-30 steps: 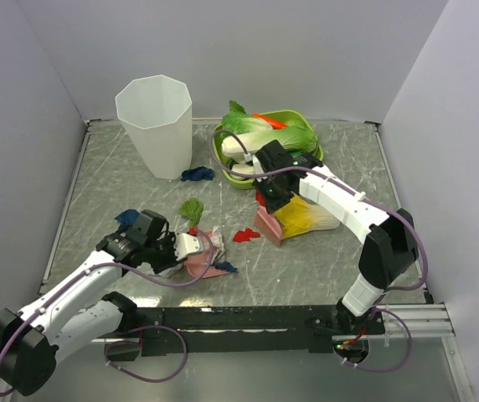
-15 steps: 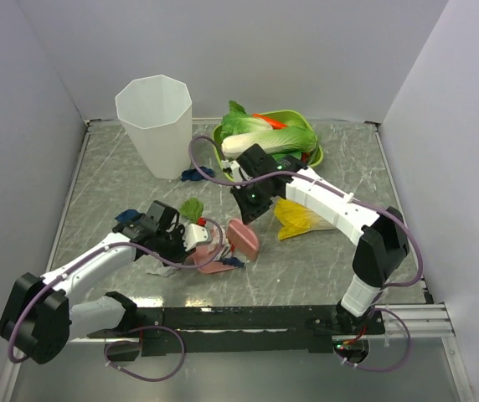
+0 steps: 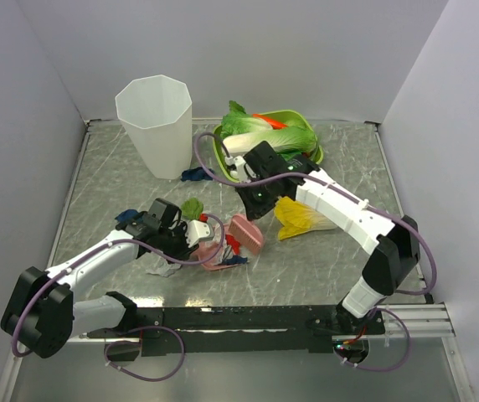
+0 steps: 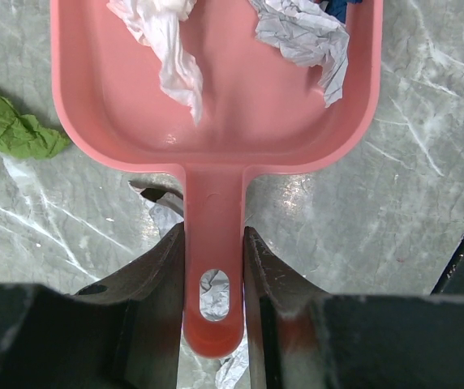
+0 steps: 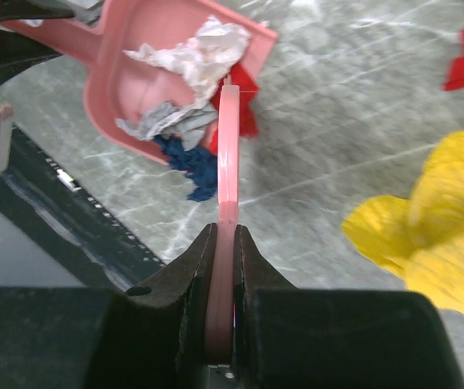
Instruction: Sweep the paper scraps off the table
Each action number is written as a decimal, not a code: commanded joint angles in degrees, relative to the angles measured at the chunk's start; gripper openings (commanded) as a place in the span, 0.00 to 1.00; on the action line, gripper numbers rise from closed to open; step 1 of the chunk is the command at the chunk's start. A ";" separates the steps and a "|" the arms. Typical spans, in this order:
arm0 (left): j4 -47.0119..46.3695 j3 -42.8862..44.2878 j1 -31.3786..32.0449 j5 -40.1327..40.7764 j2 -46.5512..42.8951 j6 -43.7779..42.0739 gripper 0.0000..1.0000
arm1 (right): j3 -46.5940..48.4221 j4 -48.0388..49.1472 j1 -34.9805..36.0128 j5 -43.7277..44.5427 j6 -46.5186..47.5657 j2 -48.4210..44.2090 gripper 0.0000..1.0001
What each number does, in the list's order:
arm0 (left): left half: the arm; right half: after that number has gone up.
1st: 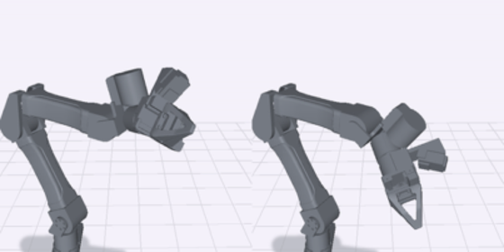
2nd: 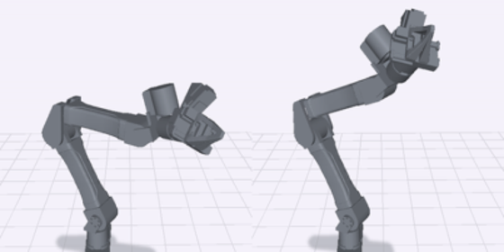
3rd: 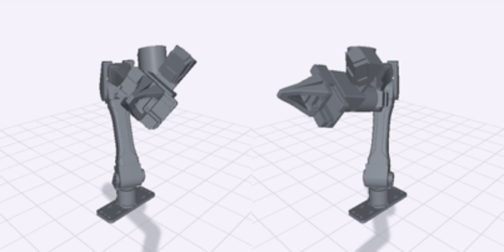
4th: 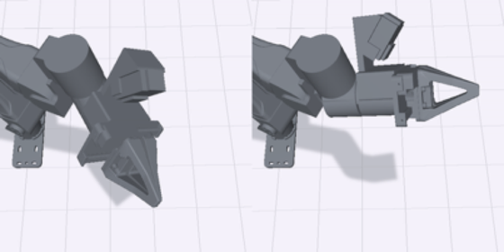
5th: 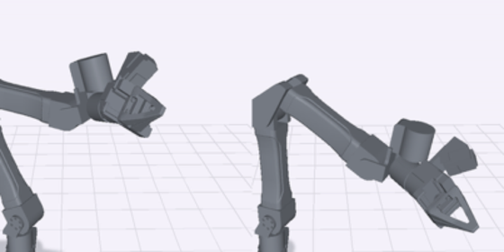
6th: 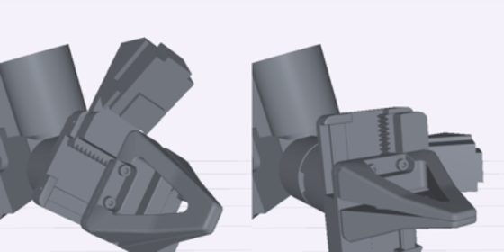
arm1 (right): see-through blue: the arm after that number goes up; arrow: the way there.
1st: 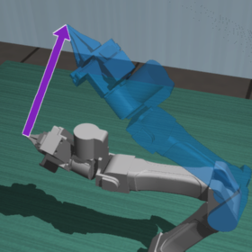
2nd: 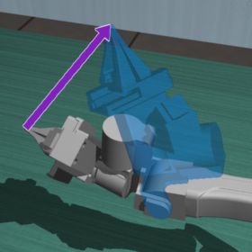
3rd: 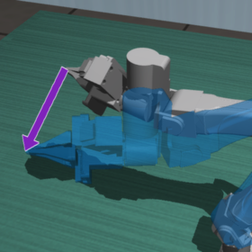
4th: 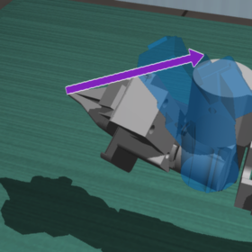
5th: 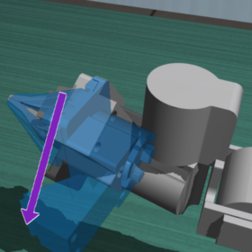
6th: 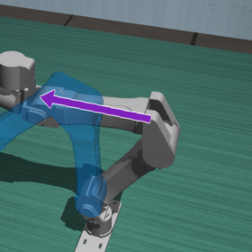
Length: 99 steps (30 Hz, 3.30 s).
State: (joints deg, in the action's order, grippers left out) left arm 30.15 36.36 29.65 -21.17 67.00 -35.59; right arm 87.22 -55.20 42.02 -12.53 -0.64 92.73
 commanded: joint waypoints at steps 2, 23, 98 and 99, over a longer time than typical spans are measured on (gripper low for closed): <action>-1.24 0.64 -0.03 -2.12 -1.08 -0.35 0.01 | 1.02 0.88 -0.36 7.86 2.49 -5.10 0.00; -2.90 0.12 0.23 -1.86 -0.91 1.05 0.01 | 7.07 1.32 -0.89 -0.20 -9.28 8.69 0.00; 5.09 74.19 -18.83 3.23 20.18 24.52 0.01 | 3.22 9.93 -43.24 9.20 -6.21 -23.47 0.00; 5.35 74.99 -19.45 3.85 20.97 24.26 0.01 | 3.13 10.02 -43.34 8.67 -6.30 -23.38 0.00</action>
State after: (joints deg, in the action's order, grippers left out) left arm 34.96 105.84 12.32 -20.60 86.37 -11.25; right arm 90.91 -47.20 0.19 -1.23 -4.34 70.98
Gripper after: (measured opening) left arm 0.336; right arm 0.151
